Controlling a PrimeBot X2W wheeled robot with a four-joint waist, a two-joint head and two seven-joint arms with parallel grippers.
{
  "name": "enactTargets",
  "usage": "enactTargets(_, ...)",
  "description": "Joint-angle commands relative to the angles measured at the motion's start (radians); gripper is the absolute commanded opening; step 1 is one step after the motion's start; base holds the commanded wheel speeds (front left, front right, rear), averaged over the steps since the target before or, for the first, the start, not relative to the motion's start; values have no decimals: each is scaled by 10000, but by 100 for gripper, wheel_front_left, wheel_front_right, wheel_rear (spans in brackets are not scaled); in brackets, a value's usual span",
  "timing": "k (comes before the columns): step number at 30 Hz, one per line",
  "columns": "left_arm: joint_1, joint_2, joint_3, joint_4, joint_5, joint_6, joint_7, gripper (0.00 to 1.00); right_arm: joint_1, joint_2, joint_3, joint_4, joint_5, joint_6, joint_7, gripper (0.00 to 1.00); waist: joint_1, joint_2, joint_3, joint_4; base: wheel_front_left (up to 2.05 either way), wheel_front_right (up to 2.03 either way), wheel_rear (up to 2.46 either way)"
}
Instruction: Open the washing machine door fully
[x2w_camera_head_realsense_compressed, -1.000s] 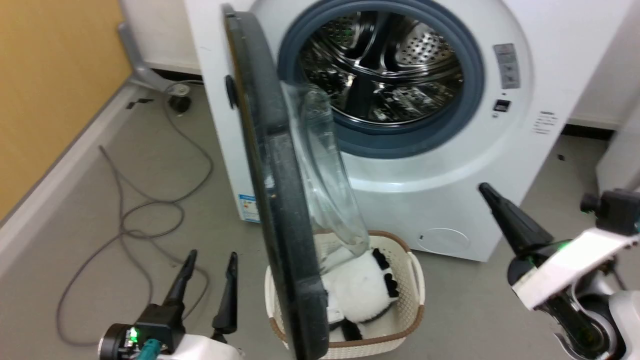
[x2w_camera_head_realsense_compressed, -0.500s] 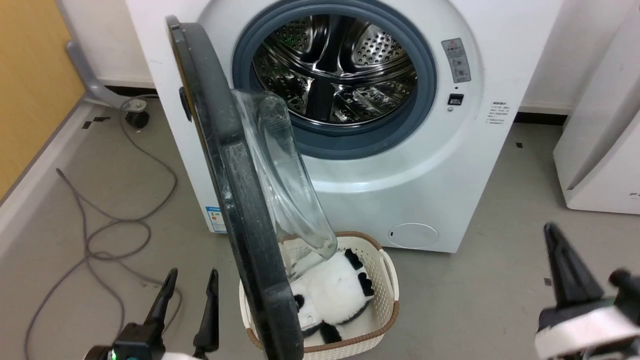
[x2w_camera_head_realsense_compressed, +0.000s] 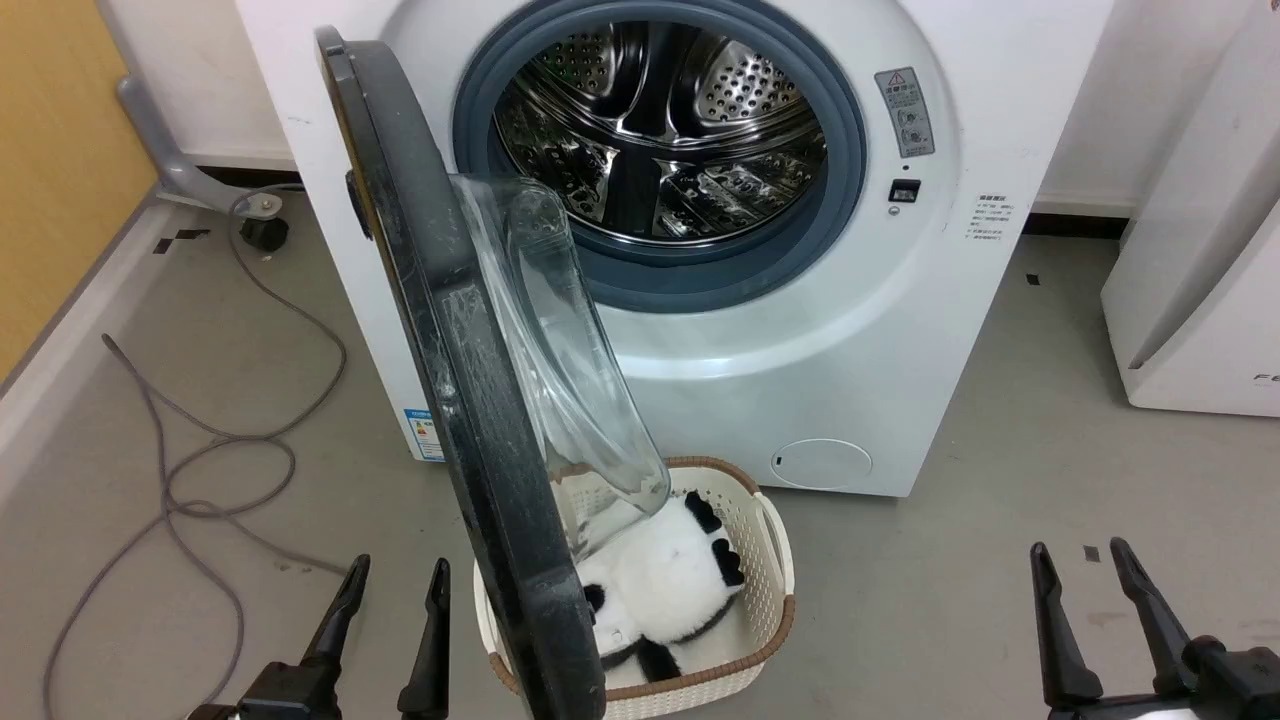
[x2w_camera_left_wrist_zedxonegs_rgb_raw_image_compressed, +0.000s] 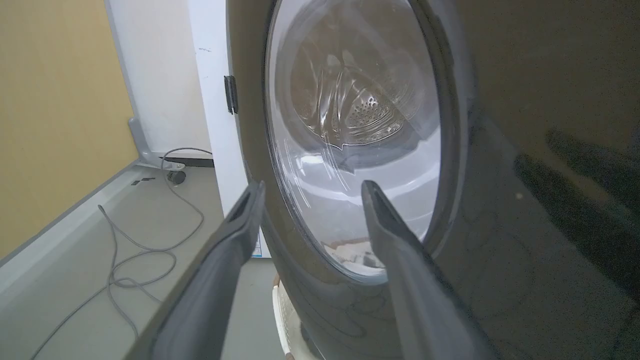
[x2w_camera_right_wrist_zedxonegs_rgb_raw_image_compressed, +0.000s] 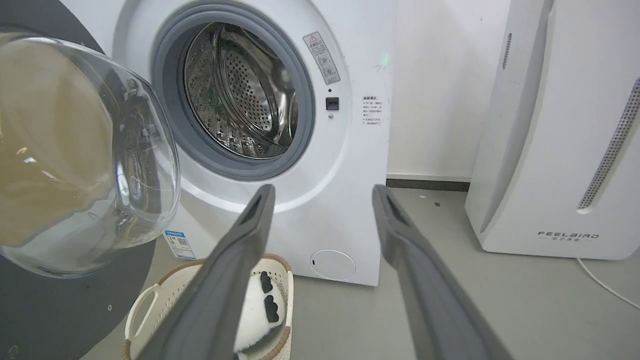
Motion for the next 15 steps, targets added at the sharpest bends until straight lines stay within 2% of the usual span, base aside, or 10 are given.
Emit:
enactTargets(1,61,11,29,-56,10,-12,-53,100,144,88,-35,21,8,6,-75,100,0,0,2,4,0,0,0)
enactTargets(6,37,-3,51,-116,-54,-32,-53,98,211,185,-16,75,127,6,-125,100,0,0,16,64,0,0,0)
enactTargets(7,23,-5,62,-144,-70,-38,-53,34,192,196,-19,93,165,6,-130,100,0,0,14,79,0,0,0)
enactTargets(8,7,-8,80,-199,-106,-46,-53,0,168,205,-23,110,185,6,-133,100,0,0,11,95,0,0,0)
enactTargets(15,-282,-19,399,-1557,-58,-21,-53,0,43,242,-98,218,381,6,-147,100,0,0,8,238,0,0,0)
